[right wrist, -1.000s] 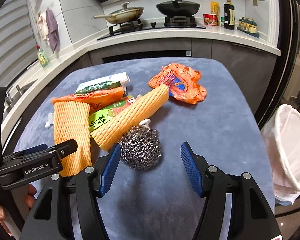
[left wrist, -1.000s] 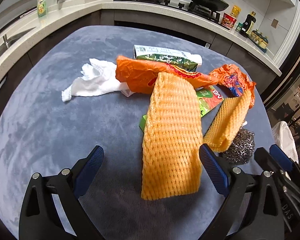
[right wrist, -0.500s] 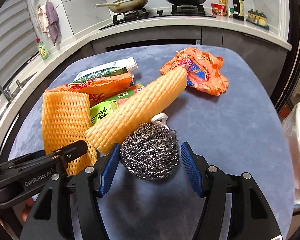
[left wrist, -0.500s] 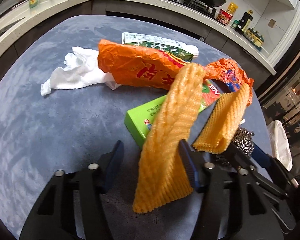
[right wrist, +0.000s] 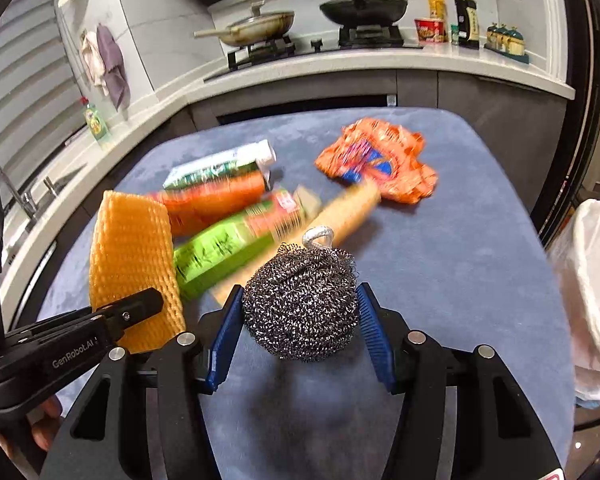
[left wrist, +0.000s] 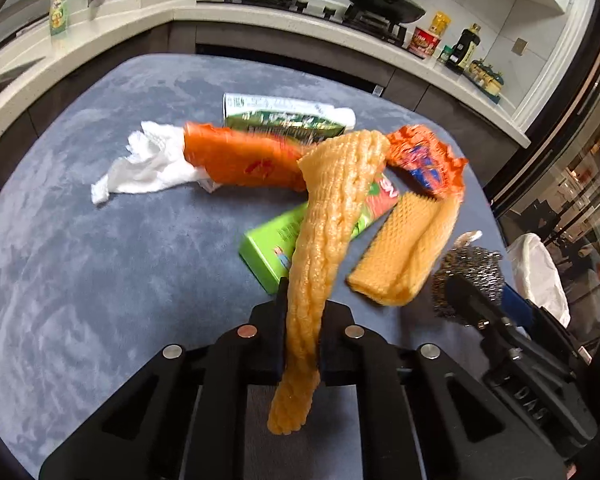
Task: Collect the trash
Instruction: 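Grasp the orange foam net with the left tool while the right tool grasps the steel scrubber, then carry the foam net and steel scrubber over the bin with both tools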
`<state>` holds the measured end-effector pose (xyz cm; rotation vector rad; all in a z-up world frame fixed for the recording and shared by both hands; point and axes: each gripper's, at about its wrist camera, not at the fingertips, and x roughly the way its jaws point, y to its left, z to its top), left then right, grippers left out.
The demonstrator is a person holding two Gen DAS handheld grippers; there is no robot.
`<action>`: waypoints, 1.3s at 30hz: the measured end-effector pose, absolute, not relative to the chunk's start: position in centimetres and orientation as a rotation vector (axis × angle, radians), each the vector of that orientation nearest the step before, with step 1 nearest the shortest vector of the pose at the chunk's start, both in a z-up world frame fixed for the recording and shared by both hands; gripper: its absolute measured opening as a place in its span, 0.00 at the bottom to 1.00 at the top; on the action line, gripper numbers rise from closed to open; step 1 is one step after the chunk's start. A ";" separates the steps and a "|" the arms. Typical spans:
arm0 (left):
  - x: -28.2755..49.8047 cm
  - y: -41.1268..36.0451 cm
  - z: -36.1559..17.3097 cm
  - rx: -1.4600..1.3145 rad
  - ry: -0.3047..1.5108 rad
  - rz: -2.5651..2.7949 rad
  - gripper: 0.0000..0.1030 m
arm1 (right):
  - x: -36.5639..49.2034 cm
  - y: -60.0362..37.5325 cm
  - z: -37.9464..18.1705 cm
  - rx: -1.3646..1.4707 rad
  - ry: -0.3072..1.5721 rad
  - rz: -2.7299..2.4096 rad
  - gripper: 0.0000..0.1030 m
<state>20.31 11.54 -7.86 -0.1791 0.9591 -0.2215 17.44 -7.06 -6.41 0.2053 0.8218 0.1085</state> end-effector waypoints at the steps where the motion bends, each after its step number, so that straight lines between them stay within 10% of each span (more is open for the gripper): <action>1: 19.9 11.5 -7.3 -0.177 0.949 -0.221 0.10 | 16.9 -7.4 -5.7 0.212 0.804 0.106 0.53; 39: 9.7 -14.1 7.5 0.010 0.662 -0.702 0.10 | 1.7 -33.6 7.0 0.360 0.372 -0.296 0.53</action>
